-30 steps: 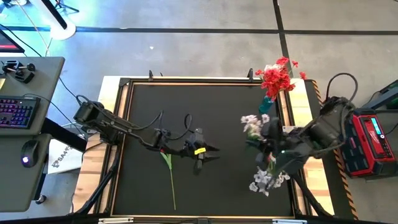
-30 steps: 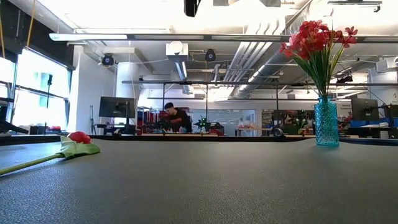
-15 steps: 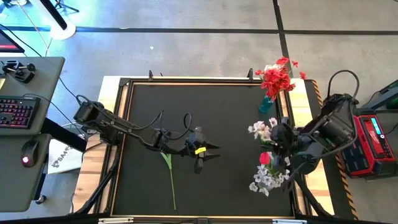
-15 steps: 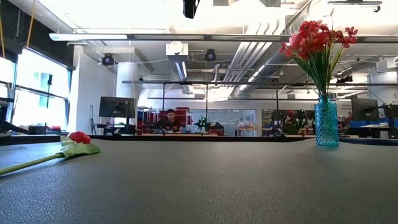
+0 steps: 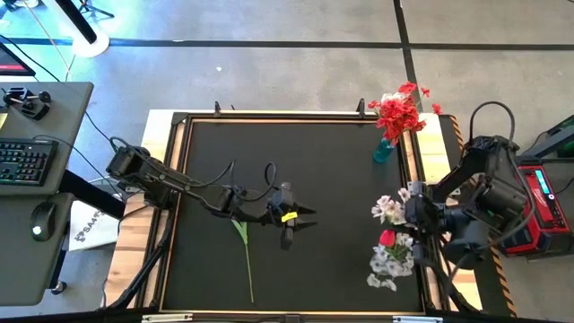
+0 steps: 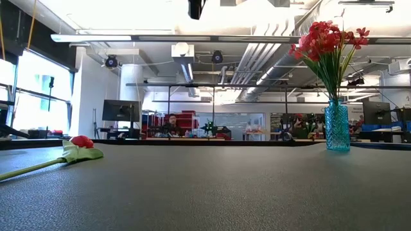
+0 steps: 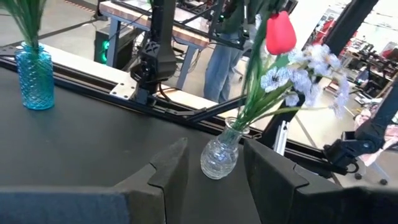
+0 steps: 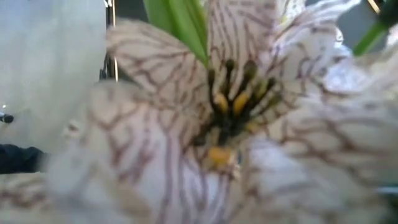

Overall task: Sort flowers into vase by color
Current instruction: Put the white flowers into the transparent vase

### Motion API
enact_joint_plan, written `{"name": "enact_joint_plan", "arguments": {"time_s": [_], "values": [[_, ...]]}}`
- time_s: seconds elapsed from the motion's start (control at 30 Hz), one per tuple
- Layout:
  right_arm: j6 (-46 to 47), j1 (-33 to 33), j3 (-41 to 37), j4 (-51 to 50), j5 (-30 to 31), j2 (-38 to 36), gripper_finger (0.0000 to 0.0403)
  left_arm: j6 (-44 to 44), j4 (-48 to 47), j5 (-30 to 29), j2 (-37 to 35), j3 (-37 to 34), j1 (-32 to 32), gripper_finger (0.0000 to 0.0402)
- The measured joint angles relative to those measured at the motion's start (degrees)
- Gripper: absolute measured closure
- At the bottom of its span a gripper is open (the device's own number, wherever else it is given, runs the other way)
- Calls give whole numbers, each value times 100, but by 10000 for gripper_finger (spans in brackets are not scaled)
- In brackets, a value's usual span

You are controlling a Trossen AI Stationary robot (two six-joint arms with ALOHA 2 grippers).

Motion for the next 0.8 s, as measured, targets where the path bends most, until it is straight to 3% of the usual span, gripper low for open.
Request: {"name": "enact_joint_plan", "arguments": {"time_s": [0.57,0.8], "values": [[-103,286,-2,2,52,814,403,-300,9,-203,0,0,0,259],[296,286,-4,0,-114,914,393,-297,9,-203,0,0,0,259]]}}
